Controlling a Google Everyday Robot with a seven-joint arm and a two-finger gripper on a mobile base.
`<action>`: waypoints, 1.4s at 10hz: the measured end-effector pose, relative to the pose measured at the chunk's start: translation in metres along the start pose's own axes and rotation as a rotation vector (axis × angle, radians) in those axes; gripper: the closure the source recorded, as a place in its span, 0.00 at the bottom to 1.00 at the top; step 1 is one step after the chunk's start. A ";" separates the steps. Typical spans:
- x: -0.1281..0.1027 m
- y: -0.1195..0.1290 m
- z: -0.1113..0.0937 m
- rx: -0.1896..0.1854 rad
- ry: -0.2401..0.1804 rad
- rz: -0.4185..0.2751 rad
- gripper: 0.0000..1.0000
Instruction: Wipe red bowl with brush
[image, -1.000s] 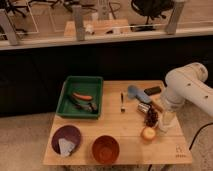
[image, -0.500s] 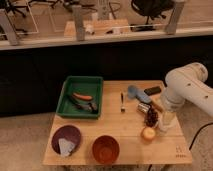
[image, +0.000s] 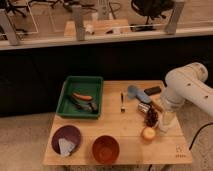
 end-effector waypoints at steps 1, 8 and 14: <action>-0.006 -0.003 0.000 0.002 -0.014 -0.021 0.20; -0.122 -0.049 -0.014 0.030 -0.151 -0.230 0.20; -0.245 -0.081 -0.024 0.133 -0.265 -0.317 0.20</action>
